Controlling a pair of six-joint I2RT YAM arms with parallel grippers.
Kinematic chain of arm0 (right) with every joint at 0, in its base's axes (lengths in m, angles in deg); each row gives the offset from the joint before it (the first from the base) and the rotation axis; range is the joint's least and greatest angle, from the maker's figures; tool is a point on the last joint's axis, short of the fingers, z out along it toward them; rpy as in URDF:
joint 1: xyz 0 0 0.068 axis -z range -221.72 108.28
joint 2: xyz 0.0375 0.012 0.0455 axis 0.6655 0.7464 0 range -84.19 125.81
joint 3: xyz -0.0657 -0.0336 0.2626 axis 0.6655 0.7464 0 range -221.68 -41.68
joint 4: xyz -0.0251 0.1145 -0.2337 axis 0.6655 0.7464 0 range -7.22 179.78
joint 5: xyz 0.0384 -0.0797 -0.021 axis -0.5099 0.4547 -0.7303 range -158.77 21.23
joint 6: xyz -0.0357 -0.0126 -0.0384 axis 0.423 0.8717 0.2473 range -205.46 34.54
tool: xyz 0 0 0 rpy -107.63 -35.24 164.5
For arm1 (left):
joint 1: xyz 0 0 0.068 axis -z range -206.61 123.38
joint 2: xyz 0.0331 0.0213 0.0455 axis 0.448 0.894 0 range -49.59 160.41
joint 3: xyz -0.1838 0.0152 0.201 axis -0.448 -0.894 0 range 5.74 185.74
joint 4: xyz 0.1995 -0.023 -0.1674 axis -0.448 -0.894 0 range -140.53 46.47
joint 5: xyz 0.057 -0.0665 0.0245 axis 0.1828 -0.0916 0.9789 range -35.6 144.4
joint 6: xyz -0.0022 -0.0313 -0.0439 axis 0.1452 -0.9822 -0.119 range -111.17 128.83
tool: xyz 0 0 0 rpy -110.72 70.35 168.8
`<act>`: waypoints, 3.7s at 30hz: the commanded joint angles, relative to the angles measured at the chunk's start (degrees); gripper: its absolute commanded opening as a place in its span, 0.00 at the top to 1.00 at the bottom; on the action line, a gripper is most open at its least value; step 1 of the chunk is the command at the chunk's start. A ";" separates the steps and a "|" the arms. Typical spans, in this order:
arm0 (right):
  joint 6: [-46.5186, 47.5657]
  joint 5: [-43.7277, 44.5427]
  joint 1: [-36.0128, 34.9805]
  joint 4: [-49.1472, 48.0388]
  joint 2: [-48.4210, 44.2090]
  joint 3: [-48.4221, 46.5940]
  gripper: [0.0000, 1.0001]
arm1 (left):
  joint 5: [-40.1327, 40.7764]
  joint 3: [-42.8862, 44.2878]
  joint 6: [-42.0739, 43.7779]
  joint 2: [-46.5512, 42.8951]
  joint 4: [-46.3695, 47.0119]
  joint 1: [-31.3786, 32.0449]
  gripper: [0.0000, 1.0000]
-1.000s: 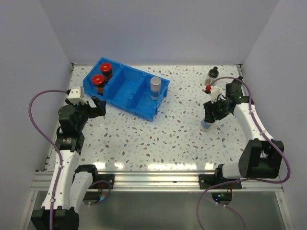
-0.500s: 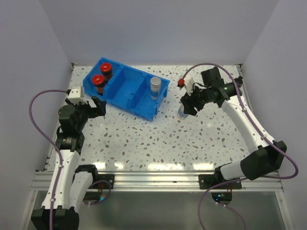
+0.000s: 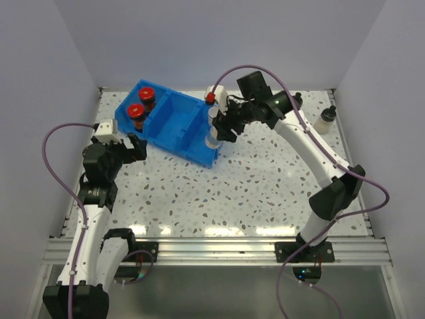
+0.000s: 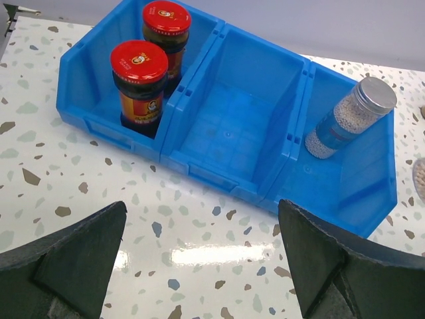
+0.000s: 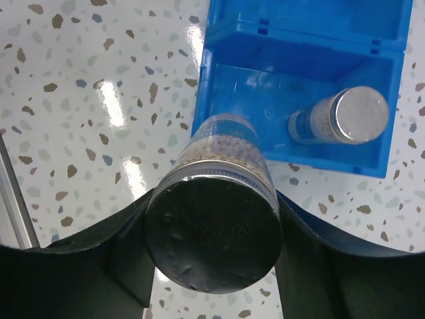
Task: Organize the condiment bottles
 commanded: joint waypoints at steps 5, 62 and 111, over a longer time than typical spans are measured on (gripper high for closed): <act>-2.94 1.26 -2.75 -5.10 8.45 -9.52 1.00 | 0.73 0.07 0.40 0.15 1.91 -0.11 0.00; -24.38 13.91 29.49 -28.91 0.01 15.17 0.11 | -0.23 0.16 0.22 -1.08 1.91 -0.11 0.00; -33.81 25.03 32.84 -37.00 23.52 1.53 1.00 | 0.91 0.34 0.66 0.59 1.73 -0.20 0.00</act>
